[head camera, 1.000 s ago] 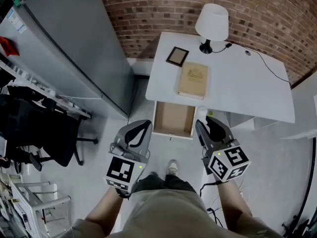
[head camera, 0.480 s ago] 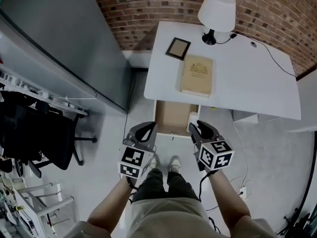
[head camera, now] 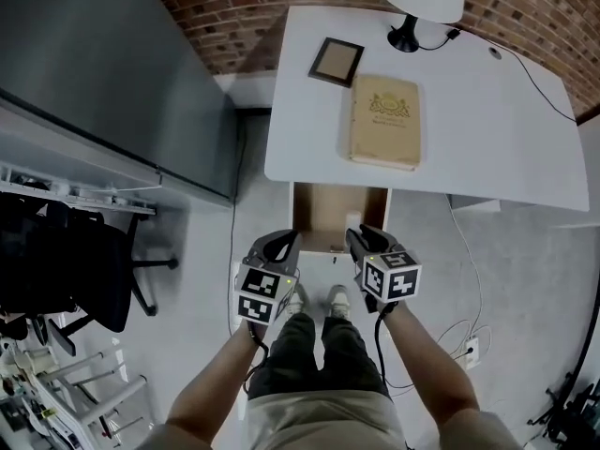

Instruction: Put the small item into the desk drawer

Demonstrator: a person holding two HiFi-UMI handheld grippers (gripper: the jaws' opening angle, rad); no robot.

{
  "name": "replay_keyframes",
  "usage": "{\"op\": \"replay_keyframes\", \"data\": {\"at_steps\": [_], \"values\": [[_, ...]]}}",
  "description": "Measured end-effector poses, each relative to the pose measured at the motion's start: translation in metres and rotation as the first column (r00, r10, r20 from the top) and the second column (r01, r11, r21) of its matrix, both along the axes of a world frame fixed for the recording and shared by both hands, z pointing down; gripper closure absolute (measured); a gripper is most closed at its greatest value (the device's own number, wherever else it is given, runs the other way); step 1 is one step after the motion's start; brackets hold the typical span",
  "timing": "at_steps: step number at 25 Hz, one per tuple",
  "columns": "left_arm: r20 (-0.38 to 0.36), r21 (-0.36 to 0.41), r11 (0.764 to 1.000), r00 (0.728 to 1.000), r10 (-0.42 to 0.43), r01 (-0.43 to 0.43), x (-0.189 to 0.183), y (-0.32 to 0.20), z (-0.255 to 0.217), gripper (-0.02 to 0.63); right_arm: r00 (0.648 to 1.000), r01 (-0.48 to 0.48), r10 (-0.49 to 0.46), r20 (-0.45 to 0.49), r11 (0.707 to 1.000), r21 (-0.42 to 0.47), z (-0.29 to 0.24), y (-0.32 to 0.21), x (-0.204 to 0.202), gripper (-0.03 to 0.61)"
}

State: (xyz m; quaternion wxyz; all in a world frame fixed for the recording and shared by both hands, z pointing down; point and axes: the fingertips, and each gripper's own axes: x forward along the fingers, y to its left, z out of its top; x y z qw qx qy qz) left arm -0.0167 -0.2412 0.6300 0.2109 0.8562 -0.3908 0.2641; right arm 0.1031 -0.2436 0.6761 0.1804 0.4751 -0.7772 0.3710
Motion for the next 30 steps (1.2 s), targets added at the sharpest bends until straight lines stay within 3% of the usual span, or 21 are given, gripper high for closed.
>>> {"op": "replay_keyframes", "data": {"at_steps": [9, 14, 20, 30], "values": [[0.017, -0.092, 0.996, 1.000, 0.023, -0.021, -0.002, -0.015, 0.104, 0.612, 0.998, -0.014, 0.003, -0.070, 0.988, -0.151, 0.118, -0.012, -0.001, 0.464], [-0.022, -0.131, 0.991, 1.000, 0.003, -0.006, 0.002, -0.025, 0.138, 0.612, 0.996, -0.004, -0.017, -0.093, 0.975, -0.221, 0.165, -0.019, -0.005, 0.465], [-0.034, -0.161, 0.987, 0.999, -0.001, -0.004, 0.005, -0.028, 0.159, 0.612, 0.995, -0.031, 0.006, -0.098, 0.965, -0.260, 0.191, -0.022, -0.006, 0.459], [-0.043, -0.186, 0.982, 0.998, 0.037, -0.044, 0.006, -0.022, 0.148, 0.611, 0.995, -0.050, 0.025, -0.095, 0.962, -0.267, 0.189, -0.020, 0.000, 0.459]]}}
